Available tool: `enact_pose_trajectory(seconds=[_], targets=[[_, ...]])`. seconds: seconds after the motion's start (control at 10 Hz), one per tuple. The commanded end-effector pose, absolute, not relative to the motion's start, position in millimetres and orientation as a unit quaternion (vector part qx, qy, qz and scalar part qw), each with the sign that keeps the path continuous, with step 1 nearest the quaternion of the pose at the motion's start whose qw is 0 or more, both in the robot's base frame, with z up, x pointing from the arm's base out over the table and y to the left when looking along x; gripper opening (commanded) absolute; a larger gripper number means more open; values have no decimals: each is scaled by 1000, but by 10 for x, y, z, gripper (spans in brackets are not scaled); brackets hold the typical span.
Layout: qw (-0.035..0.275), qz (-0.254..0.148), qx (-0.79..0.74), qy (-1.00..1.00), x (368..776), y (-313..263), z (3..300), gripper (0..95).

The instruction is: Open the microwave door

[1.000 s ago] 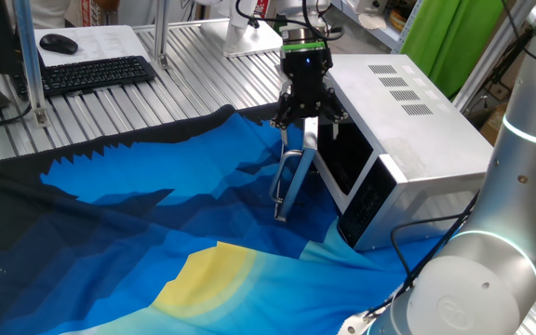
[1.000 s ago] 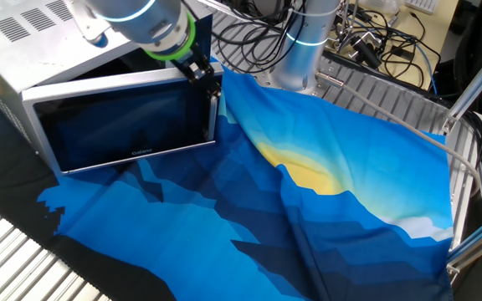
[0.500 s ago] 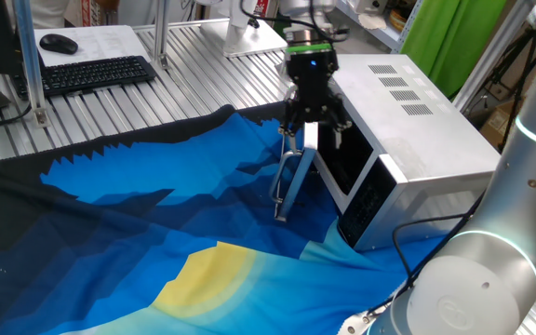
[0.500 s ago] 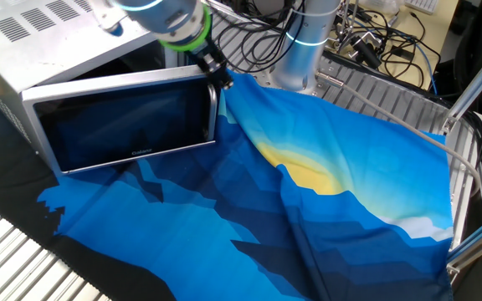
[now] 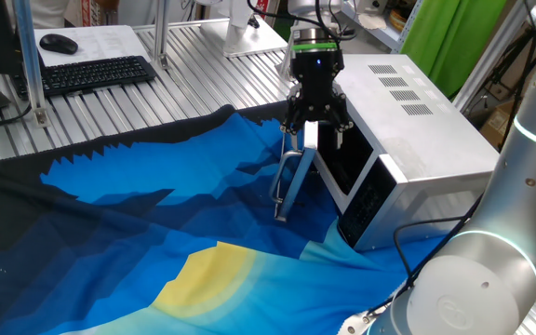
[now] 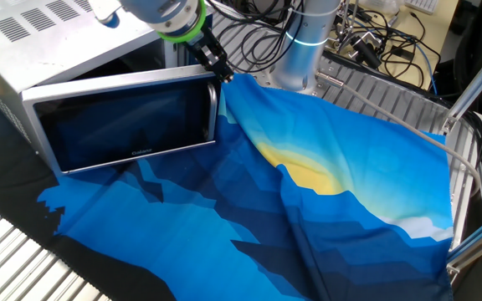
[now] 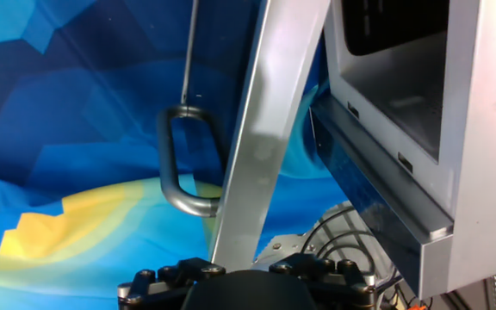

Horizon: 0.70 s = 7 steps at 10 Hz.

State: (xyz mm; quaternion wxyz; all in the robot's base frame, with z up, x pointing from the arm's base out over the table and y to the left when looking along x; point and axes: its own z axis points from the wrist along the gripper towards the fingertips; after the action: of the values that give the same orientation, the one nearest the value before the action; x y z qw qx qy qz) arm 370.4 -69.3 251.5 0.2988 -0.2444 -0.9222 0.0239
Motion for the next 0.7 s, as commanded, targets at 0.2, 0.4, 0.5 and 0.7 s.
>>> enact_pose_trajectory(seconds=[0.2,0.4,0.5,0.7], targets=[[298,21,-241,-923,3666,-703,2507,380],[302,19,-240,-923,3642,-705,2506,190],[302,19,-241,-922,3635,-704,2503,190],[301,22,-251,-920,3614,-700,2495,380]])
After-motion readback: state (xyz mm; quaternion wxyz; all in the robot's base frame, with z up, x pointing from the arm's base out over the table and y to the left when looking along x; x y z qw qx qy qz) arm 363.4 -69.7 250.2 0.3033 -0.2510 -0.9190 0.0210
